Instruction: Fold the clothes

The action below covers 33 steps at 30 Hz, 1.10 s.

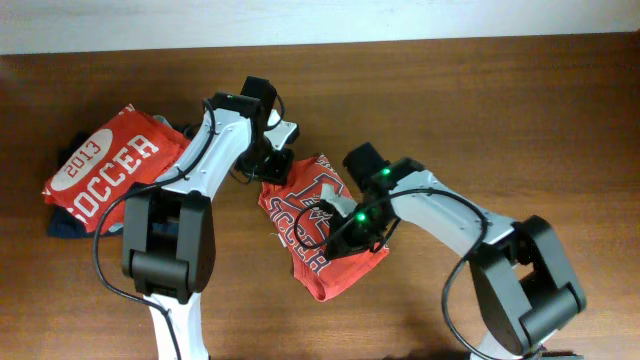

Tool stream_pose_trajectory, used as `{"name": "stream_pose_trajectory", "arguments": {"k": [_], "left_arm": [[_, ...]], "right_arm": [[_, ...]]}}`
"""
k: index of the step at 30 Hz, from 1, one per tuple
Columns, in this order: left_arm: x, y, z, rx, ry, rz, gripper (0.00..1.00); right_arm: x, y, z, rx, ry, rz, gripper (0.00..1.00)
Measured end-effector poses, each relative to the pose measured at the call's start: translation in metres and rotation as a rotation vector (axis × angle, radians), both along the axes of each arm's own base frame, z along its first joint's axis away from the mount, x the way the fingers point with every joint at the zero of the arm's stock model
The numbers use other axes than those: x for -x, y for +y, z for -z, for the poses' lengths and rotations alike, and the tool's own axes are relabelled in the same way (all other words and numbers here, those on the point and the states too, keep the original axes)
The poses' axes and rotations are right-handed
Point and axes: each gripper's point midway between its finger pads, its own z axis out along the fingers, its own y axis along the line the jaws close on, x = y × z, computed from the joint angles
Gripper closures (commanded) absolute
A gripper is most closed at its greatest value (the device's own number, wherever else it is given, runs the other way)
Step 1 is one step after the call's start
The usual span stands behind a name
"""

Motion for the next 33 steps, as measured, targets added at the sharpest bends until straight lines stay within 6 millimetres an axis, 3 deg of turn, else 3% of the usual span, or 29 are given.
{"name": "stream_pose_trajectory", "arguments": {"k": [10,17,20,22,25,27,28,31,33], "left_arm": [[-0.003,-0.001,0.000,0.003,-0.011,0.000,0.78],[0.006,0.002,-0.001,-0.008,0.028,-0.008,0.74],[0.014,0.008,-0.012,-0.025,0.083,-0.035,0.74],[0.011,0.012,-0.028,-0.027,0.095,-0.066,0.71],[0.003,0.021,-0.059,-0.017,0.088,-0.125,0.50],[-0.007,0.025,-0.080,0.001,0.055,-0.149,0.28],[-0.012,0.027,-0.089,0.011,0.036,-0.166,0.23],[-0.026,0.030,-0.105,0.029,-0.028,-0.183,0.22],[-0.035,0.029,-0.109,0.038,-0.063,-0.184,0.22]], "right_arm": [[0.033,-0.026,0.043,0.213,0.246,0.026,0.96],[0.040,-0.033,0.037,0.234,0.255,-0.007,0.91],[0.032,-0.030,0.013,0.189,0.156,-0.032,0.82],[0.019,-0.025,-0.012,0.139,0.048,-0.042,0.66],[-0.005,-0.022,-0.057,0.086,-0.145,-0.030,0.55],[-0.024,-0.025,-0.089,0.072,-0.277,0.004,0.55],[-0.033,-0.030,-0.102,0.077,-0.331,0.028,0.56],[-0.048,-0.042,-0.115,0.109,-0.381,0.099,0.66],[-0.052,-0.051,-0.108,0.155,-0.352,0.142,0.67]]}}
